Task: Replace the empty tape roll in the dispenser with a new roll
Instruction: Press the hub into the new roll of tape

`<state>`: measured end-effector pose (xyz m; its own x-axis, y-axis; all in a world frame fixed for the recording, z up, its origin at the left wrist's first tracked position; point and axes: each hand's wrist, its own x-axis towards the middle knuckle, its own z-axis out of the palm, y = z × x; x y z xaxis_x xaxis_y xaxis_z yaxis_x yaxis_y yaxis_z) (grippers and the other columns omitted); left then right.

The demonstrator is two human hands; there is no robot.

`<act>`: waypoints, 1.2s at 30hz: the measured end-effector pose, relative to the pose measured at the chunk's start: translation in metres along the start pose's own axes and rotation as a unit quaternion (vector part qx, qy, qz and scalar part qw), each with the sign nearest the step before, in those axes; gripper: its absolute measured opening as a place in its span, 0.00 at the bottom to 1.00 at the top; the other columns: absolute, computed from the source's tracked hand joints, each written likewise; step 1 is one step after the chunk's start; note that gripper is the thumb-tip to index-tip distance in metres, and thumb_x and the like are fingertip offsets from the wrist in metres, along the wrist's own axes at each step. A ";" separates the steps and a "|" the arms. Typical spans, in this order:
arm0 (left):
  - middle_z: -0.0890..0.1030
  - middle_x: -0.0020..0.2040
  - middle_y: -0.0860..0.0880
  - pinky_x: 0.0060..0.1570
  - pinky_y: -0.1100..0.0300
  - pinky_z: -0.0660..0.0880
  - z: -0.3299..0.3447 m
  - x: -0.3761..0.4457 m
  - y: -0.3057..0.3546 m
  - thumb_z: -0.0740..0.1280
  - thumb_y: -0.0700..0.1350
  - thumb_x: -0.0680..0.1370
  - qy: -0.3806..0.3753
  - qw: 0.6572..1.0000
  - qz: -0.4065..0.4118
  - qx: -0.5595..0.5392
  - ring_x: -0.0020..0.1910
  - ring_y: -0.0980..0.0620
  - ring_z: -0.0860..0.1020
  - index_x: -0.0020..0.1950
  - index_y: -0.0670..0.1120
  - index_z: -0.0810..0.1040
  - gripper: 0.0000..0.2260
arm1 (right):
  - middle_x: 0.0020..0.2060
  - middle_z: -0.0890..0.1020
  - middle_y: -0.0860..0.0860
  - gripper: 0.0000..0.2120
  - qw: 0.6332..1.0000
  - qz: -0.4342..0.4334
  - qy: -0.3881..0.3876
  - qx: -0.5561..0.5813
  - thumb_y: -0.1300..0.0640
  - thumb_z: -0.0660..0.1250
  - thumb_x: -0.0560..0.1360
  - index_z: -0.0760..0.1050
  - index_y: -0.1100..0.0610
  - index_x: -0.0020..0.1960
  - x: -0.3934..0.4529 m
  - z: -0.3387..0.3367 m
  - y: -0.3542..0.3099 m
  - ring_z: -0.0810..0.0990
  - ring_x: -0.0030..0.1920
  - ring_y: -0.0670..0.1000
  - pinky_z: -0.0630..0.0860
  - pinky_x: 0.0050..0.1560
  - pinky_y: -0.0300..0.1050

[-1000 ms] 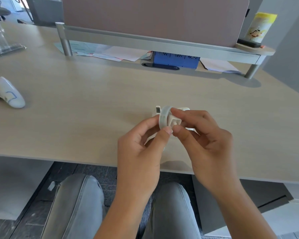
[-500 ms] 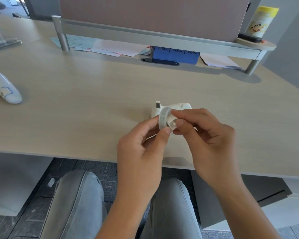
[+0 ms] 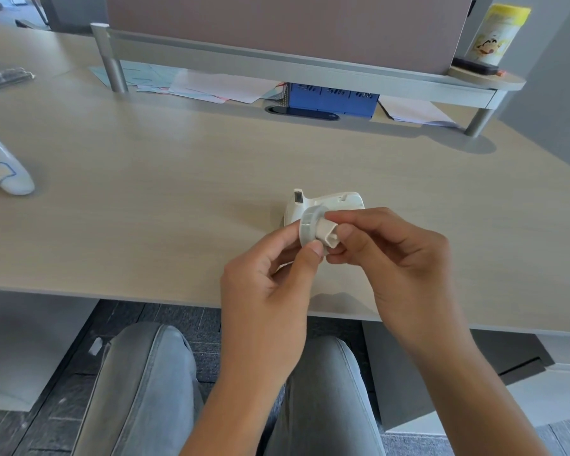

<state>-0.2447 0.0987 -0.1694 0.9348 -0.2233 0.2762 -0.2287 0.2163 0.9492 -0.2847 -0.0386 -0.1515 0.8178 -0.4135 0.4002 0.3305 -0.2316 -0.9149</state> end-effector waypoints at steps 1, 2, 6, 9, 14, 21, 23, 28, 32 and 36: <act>0.90 0.47 0.54 0.54 0.56 0.83 -0.001 0.000 0.000 0.70 0.39 0.80 -0.001 1.000 -0.001 0.002 0.48 0.55 0.87 0.57 0.53 0.88 0.11 | 0.47 0.87 0.55 0.10 1.000 0.000 -0.005 -0.004 0.68 0.70 0.79 0.87 0.57 0.52 0.000 0.000 0.000 0.87 0.41 0.49 0.84 0.47 0.42; 0.90 0.47 0.53 0.54 0.55 0.83 -0.001 0.000 0.000 0.70 0.39 0.81 -0.003 1.000 -0.001 0.004 0.48 0.53 0.88 0.57 0.53 0.88 0.11 | 0.48 0.87 0.55 0.10 1.000 0.003 -0.011 -0.008 0.68 0.69 0.80 0.87 0.57 0.52 0.000 -0.001 0.000 0.87 0.40 0.50 0.84 0.46 0.43; 0.90 0.46 0.53 0.54 0.56 0.84 -0.002 0.000 -0.002 0.69 0.37 0.81 -0.011 1.000 0.001 0.020 0.48 0.51 0.88 0.56 0.54 0.88 0.14 | 0.45 0.87 0.53 0.10 0.999 0.039 -0.022 0.003 0.69 0.68 0.80 0.87 0.60 0.52 0.001 -0.002 0.000 0.87 0.37 0.51 0.84 0.44 0.43; 0.90 0.46 0.54 0.53 0.56 0.84 -0.001 0.000 -0.003 0.69 0.37 0.80 -0.006 1.000 -0.001 0.018 0.49 0.52 0.88 0.56 0.54 0.88 0.13 | 0.38 0.88 0.51 0.08 0.998 0.059 -0.013 0.023 0.69 0.69 0.80 0.86 0.62 0.51 0.001 -0.002 0.000 0.88 0.36 0.51 0.84 0.43 0.42; 0.90 0.47 0.54 0.53 0.54 0.84 0.001 -0.002 -0.004 0.71 0.37 0.79 0.012 1.000 -0.009 -0.005 0.47 0.54 0.87 0.55 0.52 0.88 0.11 | 0.42 0.90 0.55 0.05 0.992 0.087 0.014 0.090 0.65 0.73 0.76 0.87 0.59 0.49 -0.001 -0.002 0.000 0.88 0.39 0.53 0.84 0.48 0.47; 0.90 0.48 0.55 0.51 0.61 0.82 -0.002 -0.001 -0.004 0.73 0.37 0.78 -0.002 1.000 -0.004 0.011 0.48 0.57 0.87 0.55 0.50 0.88 0.10 | 0.42 0.90 0.56 0.10 0.996 0.067 -0.004 0.053 0.69 0.74 0.73 0.86 0.63 0.54 -0.001 -0.007 0.001 0.87 0.40 0.49 0.83 0.47 0.39; 0.90 0.47 0.55 0.51 0.62 0.82 -0.003 0.000 -0.002 0.72 0.37 0.79 -0.010 1.000 0.002 0.017 0.48 0.58 0.87 0.55 0.50 0.88 0.11 | 0.45 0.90 0.59 0.10 0.998 0.055 -0.009 0.039 0.66 0.75 0.73 0.86 0.64 0.55 0.001 -0.010 0.002 0.87 0.42 0.53 0.84 0.50 0.43; 0.90 0.46 0.56 0.53 0.60 0.83 -0.002 0.000 0.001 0.72 0.36 0.79 -0.023 1.000 0.006 0.020 0.48 0.59 0.87 0.55 0.50 0.88 0.11 | 0.51 0.88 0.59 0.13 0.999 0.017 -0.022 0.026 0.61 0.73 0.73 0.86 0.64 0.57 0.001 -0.013 0.004 0.87 0.45 0.54 0.82 0.51 0.43; 0.90 0.45 0.56 0.54 0.59 0.83 -0.002 0.000 0.005 0.71 0.38 0.79 -0.028 0.999 0.002 0.025 0.48 0.57 0.88 0.54 0.53 0.88 0.12 | 0.50 0.86 0.56 0.11 0.998 -0.040 -0.039 -0.006 0.66 0.72 0.76 0.85 0.59 0.57 -0.002 -0.013 0.003 0.87 0.48 0.48 0.80 0.53 0.40; 0.90 0.42 0.54 0.52 0.57 0.84 -0.005 0.003 0.008 0.72 0.39 0.79 -0.034 0.999 -0.007 0.031 0.44 0.54 0.88 0.52 0.58 0.87 0.13 | 0.53 0.86 0.54 0.15 0.992 -0.080 -0.069 -0.067 0.71 0.70 0.78 0.84 0.55 0.57 -0.001 -0.014 0.002 0.85 0.54 0.48 0.78 0.55 0.37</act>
<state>-0.2427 0.1047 -0.1619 0.9180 -0.2908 0.2697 -0.2335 0.1534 0.9602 -0.2912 -0.0509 -0.1533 0.8196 -0.2394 0.5205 0.4036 -0.4033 -0.8212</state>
